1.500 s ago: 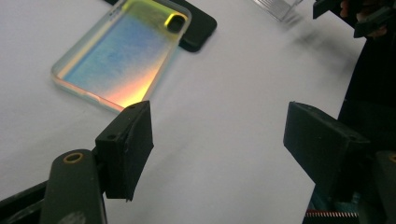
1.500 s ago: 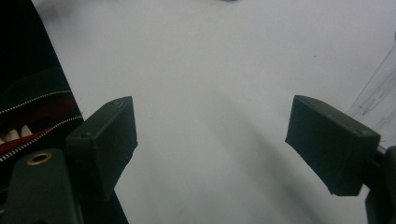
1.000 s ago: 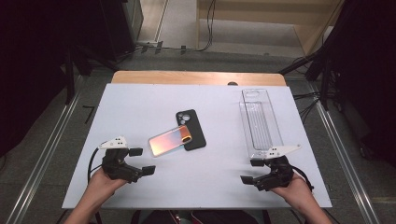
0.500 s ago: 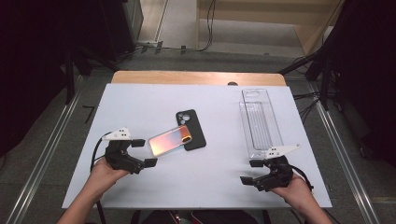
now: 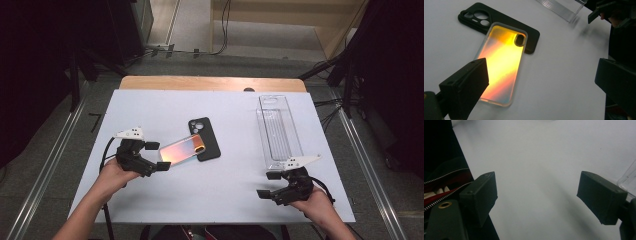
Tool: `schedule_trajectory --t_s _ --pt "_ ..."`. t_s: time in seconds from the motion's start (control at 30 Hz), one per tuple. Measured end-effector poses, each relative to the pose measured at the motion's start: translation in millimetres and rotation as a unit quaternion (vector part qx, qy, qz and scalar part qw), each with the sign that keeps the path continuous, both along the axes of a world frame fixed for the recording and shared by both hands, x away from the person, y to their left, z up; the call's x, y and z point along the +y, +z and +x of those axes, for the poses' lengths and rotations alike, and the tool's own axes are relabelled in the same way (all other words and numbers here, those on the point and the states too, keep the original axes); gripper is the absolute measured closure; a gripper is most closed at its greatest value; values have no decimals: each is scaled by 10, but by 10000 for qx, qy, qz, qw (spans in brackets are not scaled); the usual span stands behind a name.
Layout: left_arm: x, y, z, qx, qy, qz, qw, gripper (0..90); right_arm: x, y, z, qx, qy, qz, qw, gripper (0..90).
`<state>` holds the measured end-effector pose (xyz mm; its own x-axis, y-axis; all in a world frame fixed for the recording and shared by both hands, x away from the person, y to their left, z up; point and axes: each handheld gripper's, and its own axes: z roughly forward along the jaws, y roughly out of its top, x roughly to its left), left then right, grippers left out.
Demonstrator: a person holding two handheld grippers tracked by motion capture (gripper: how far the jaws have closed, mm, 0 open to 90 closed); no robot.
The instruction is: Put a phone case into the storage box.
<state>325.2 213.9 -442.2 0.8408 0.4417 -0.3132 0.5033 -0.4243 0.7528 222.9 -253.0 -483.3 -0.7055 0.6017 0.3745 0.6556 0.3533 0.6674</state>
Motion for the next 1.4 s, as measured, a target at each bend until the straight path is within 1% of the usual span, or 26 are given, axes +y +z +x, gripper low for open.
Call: schedule_trajectory --t_s 0.07,0.1,0.13,0.27,0.33,0.37,0.4,0.43,0.47,0.53,0.57,0.67,0.7,0.77,0.8,0.83,0.97,1.03,1.07,1.1,1.17,1.2,1.3,1.33,1.4 --pt "-14 6 34 -18 -27 4 10000 0 0 0 0 3 -3 -1 10000 145" --pt "-28 12 74 -36 -46 7 10000 0 1 1 -2 9 -4 -8 10000 145" --pt "-28 12 74 -36 -46 7 10000 0 1 1 -2 9 -4 -8 10000 145" --pt "-68 20 149 -75 -67 28 9999 0 4 -1 -1 7 -1 1 10000 145" --pt "-94 18 208 -145 -144 32 9998 0 2 1 1 9 19 28 10000 145" --pt "-94 18 208 -145 -144 32 9998 0 2 1 1 9 19 28 10000 145" --pt "-105 20 247 -195 -178 45 9996 0 1 5 -1 27 15 78 10000 145" --pt "-105 20 247 -195 -178 45 9996 0 1 4 0 26 13 79 10000 145" --pt "-109 28 298 -180 -174 36 9997 0 1 4 0 35 13 77 10000 145" --pt "-110 33 320 -193 -148 15 9997 0 1 1 2 31 17 62 10000 145" --pt "-116 46 367 -184 -138 10 9997 0 1 0 2 43 13 53 10000 145" --pt "-130 61 402 -199 -149 20 9997 0 0 0 2 48 4 66 10000 145" --pt "-151 69 433 -265 -191 42 9995 0 0 -1 3 55 -5 51 10000 145" --pt "-164 69 447 -247 -222 49 9994 0 1 -2 3 59 -7 43 10000 145" --pt "-196 65 477 -269 -264 162 9992 0 0 -5 5 54 -2 34 10000 145" --pt "-210 62 495 -265 -302 182 9990 0 0 -5 5 58 -2 29 10000 145" --pt "-250 75 551 -248 -350 185 9989 0 0 -6 6 56 1 34 10000 145" --pt "-290 103 606 -311 -397 188 9986 0 0 -9 9 53 5 19 10000 145" --pt "-290 103 606 -311 -397 188 9986 0 0 -9 9 53 5 19 10000 145" --pt "-321 105 639 -307 -408 170 9986 0 2 -9 9 73 -2 19 10000 145" --pt "-334 101 653 -313 -422 185 9984 0 2 -10 9 71 2 17 10000 145" --pt "-354 83 671 -366 -402 181 9984 0 2 -11 9 70 4 7 10000 145" --pt "-366 58 684 -393 -426 170 9982 0 2 -12 8 71 1 5 10000 145" --pt "-376 35 690 -400 -448 223 9979 0 -2 -13 7 73 -7 9 10000 145" --pt "-377 24 695 -401 -471 241 9978 0 -3 -14 8 78 -14 7 10000 145"
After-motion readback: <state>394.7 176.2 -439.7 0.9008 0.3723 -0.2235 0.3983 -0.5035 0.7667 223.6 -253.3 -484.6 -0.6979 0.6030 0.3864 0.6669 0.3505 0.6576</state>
